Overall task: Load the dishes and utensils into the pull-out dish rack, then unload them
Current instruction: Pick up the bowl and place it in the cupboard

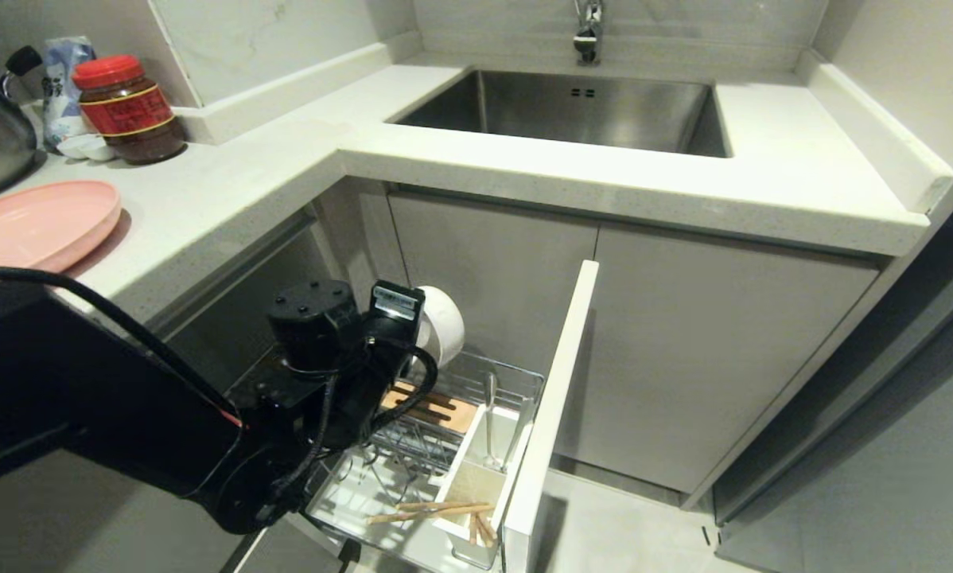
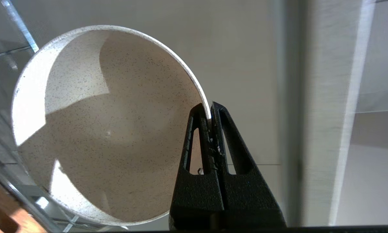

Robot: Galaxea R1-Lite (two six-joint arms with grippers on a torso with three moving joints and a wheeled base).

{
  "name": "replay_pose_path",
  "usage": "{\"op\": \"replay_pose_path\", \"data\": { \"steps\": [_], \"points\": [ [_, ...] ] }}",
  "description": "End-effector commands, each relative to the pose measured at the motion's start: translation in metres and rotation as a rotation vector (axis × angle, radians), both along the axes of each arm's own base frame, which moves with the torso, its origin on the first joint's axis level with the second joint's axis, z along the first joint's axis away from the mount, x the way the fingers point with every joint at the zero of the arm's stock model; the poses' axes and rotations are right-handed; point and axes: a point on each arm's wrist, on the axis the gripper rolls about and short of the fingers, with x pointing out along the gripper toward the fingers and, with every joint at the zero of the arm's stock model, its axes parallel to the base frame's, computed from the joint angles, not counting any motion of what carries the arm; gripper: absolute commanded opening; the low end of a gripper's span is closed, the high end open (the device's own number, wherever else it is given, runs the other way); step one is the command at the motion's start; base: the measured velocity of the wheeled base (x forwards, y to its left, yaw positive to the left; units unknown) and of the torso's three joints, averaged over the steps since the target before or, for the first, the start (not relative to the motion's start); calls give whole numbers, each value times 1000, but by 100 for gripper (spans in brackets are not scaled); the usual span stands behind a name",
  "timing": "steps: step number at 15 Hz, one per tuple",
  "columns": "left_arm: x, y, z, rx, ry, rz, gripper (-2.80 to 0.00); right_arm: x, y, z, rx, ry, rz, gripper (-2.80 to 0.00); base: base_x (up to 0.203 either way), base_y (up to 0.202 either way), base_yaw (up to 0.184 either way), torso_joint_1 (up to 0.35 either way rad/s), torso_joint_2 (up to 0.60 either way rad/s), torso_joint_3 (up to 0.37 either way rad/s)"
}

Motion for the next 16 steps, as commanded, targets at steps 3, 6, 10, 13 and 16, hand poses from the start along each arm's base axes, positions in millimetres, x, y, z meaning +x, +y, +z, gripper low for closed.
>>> {"op": "replay_pose_path", "data": {
  "steps": [3, 6, 10, 13, 16],
  "points": [
    [17, -1, -28, -30, -22, 7, -280, 2, 0, -7, 0, 26, 0, -280, 0, 0, 0, 0, 0, 0],
    [24, 3, -36, -45, -50, -19, -280, 2, 0, -7, 0, 26, 0, -280, 0, 0, 0, 0, 0, 0],
    [28, 3, -46, -54, -53, -33, -280, 2, 0, -7, 0, 25, 0, -280, 0, 0, 0, 0, 0, 0],
    [29, 2, -51, -74, -41, -32, -280, 2, 0, -7, 0, 25, 0, -280, 0, 0, 0, 0, 0, 0],
    [30, 1, -56, -87, -25, -35, -280, 2, 0, -7, 0, 26, 0, -280, 0, 0, 0, 0, 0, 0]
  ]
}}
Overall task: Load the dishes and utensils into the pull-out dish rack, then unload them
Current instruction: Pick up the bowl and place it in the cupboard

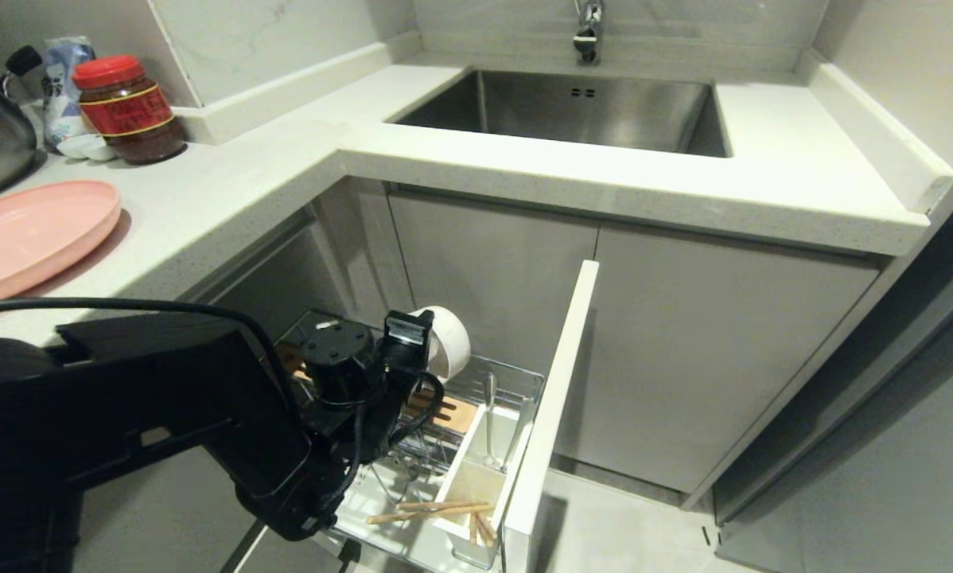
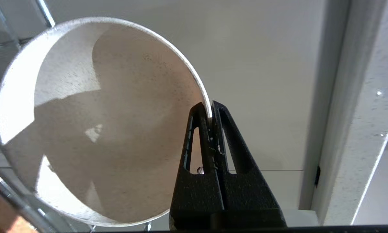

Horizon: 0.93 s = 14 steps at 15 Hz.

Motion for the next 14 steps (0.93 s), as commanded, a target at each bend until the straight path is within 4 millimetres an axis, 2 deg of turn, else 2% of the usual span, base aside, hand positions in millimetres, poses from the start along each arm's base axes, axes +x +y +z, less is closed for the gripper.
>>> {"op": "replay_pose_path", "data": {
  "steps": [1, 11, 12, 14],
  "points": [
    [2, -1, -7, -4, 14, 0, -280, 2, 0, -7, 0, 25, 0, -280, 0, 0, 0, 0, 0, 0],
    [0, -1, -12, -35, 40, -3, -280, 2, 0, -7, 0, 26, 0, -280, 0, 0, 0, 0, 0, 0],
    [0, -1, -11, -34, 38, -4, 0, 2, 0, -7, 0, 26, 0, -280, 0, 0, 0, 0, 0, 0],
    [0, -2, -10, -36, 34, -3, 0, 2, 0, -7, 0, 26, 0, -280, 0, 0, 0, 0, 0, 0]
  ]
}}
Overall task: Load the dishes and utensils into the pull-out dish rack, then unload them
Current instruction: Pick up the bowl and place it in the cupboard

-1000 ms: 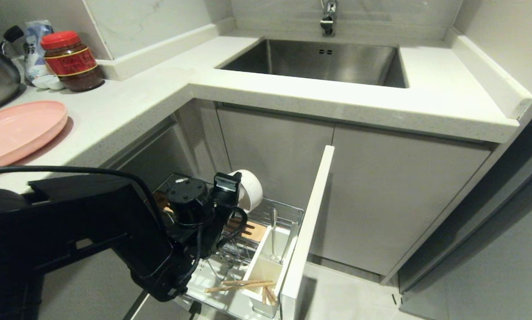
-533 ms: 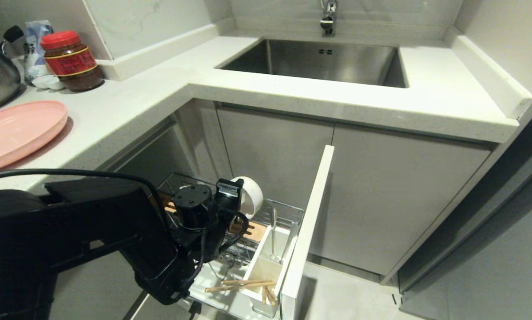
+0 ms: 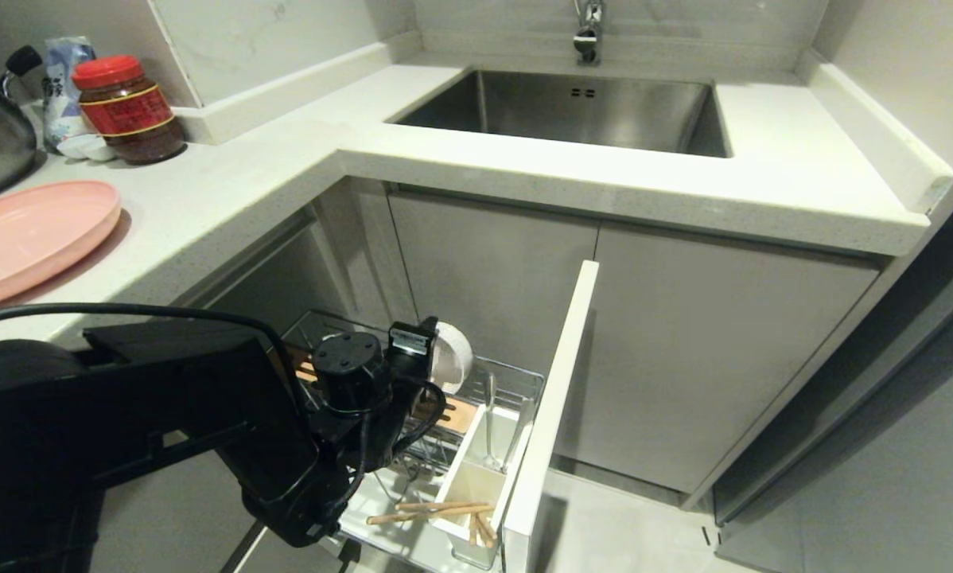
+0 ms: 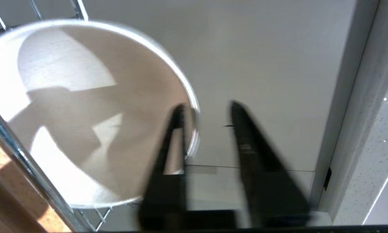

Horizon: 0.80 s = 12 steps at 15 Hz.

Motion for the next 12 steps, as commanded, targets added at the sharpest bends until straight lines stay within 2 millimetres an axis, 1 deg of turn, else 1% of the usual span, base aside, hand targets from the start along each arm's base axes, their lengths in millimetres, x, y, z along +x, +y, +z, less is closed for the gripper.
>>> {"op": "replay_pose_path", "data": {
  "steps": [1, 3, 4, 6, 8, 12],
  "points": [
    [-2, 0, 6, -17, -16, 2, 0, 2, 0, -7, 0, 26, 0, -280, 0, 0, 0, 0, 0, 0],
    [-2, 0, 8, -15, -21, 4, 0, 2, 0, -7, 0, 26, 0, -280, 0, 0, 0, 0, 0, 0],
    [-6, 0, 13, -19, -26, 8, 0, 2, 0, -7, 0, 26, 0, -280, 0, 0, 0, 0, 0, 0],
    [-17, 4, 21, -16, -27, 6, 0, 2, 0, -7, 0, 26, 0, -280, 0, 0, 0, 0, 0, 0],
    [-31, 7, 37, 2, -30, -1, 0, 2, 0, -7, 0, 26, 0, -280, 0, 0, 0, 0, 0, 0],
    [-57, 13, 64, 83, 47, 2, 0, 2, 0, -7, 0, 26, 0, -280, 0, 0, 0, 0, 0, 0]
  ]
}}
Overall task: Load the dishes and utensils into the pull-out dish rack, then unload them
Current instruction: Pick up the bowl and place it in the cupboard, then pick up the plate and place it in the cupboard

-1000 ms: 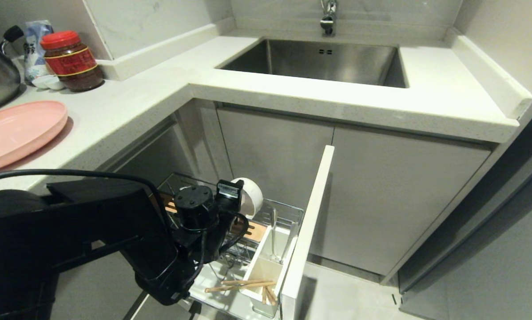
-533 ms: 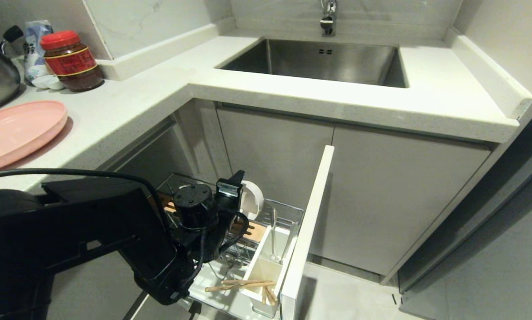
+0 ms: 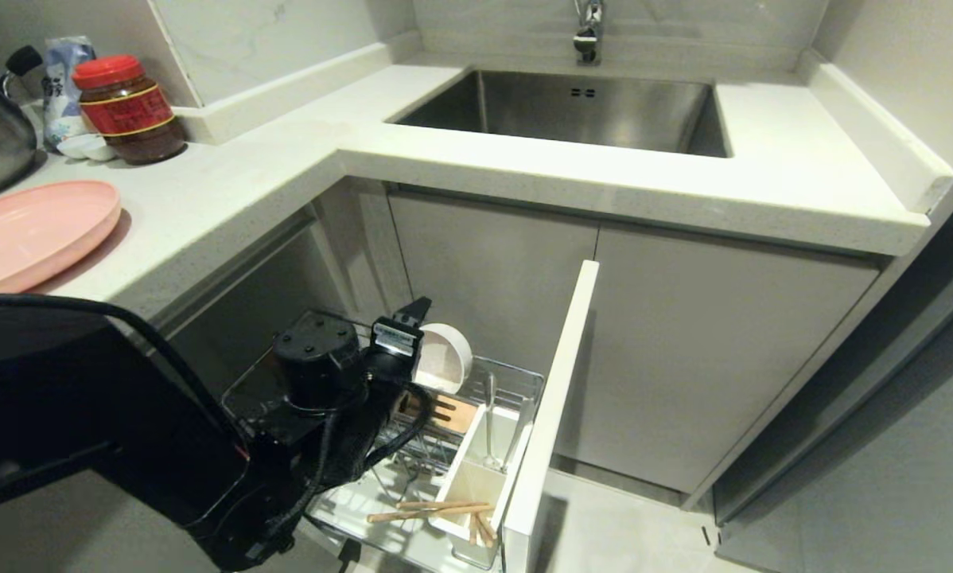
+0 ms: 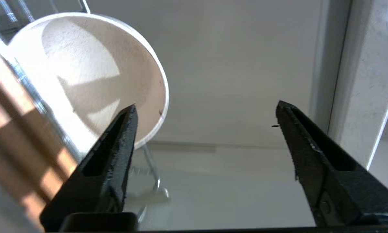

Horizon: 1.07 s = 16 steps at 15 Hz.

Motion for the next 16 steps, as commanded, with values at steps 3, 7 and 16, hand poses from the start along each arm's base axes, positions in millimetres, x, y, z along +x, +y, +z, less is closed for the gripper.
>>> {"op": "replay_pose_path", "data": {
  "steps": [3, 7, 16],
  "points": [
    [-36, 5, 51, 51, -37, -1, -280, 2, 0, -7, 0, 26, 0, -280, 0, 0, 0, 0, 0, 0],
    [-50, 5, 75, 238, -101, 6, -280, 2, 0, -7, 0, 26, 0, -280, 0, 0, 0, 0, 0, 0],
    [-92, 63, 241, 805, -399, 156, -280, 2, 0, -7, 0, 26, 0, -280, 0, 0, 0, 0, 0, 0]
  ]
}}
